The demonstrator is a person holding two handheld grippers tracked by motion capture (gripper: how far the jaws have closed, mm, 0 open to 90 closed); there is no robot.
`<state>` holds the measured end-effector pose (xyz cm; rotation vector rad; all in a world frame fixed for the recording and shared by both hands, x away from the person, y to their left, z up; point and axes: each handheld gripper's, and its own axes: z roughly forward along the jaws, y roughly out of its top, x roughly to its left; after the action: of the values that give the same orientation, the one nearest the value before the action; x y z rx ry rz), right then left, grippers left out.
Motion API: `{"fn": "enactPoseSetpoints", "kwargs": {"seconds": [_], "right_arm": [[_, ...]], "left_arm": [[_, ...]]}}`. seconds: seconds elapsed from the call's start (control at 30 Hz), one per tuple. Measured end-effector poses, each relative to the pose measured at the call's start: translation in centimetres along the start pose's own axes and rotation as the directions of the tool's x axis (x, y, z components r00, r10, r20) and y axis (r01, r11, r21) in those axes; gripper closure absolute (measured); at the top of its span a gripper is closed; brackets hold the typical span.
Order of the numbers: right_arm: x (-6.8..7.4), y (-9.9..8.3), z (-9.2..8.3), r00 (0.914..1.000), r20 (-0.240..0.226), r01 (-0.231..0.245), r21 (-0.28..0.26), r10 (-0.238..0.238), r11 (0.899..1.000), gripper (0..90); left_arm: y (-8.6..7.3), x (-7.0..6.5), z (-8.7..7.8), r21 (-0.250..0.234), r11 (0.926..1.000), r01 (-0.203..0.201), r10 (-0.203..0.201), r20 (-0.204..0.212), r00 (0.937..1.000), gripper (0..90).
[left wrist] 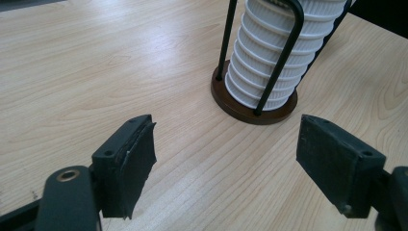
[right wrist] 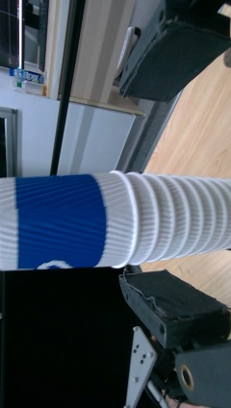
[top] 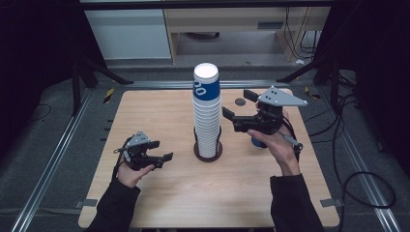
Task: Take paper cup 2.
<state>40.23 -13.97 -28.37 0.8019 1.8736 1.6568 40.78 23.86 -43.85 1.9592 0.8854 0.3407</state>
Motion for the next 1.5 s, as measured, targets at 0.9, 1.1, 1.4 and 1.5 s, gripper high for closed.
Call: {"fn": "enactPoseSetpoints", "kwargs": {"seconds": [0.9,1.1,1.4,1.5], "right_arm": [[2.1,1.8,7.0,0.9994,-0.027,0.021,0.049,-0.02,0.999,8.5],[2.0,1.6,8.2,0.9999,-0.003,0.017,0.057,-0.017,0.998,9.3],[1.9,1.6,9.0,0.9999,0.006,0.012,0.057,-0.012,0.998,12.3],[1.8,1.5,9.0,0.9998,-0.011,0.014,0.055,-0.014,0.998,16.8]], "left_arm": [[0.1,0.0,-0.1,-0.005,1.0,0.002,-0.002,-0.004,1.0,20.6],[0.1,0.0,-0.1,-0.006,1.0,0.001,-0.001,-0.003,1.0,20.6],[0.1,0.0,-0.1,-0.005,1.0,0.001,-0.001,-0.001,1.0,20.6],[0.1,0.0,0.0,-0.004,1.0,0.002,-0.002,-0.001,1.0,20.5]]}}
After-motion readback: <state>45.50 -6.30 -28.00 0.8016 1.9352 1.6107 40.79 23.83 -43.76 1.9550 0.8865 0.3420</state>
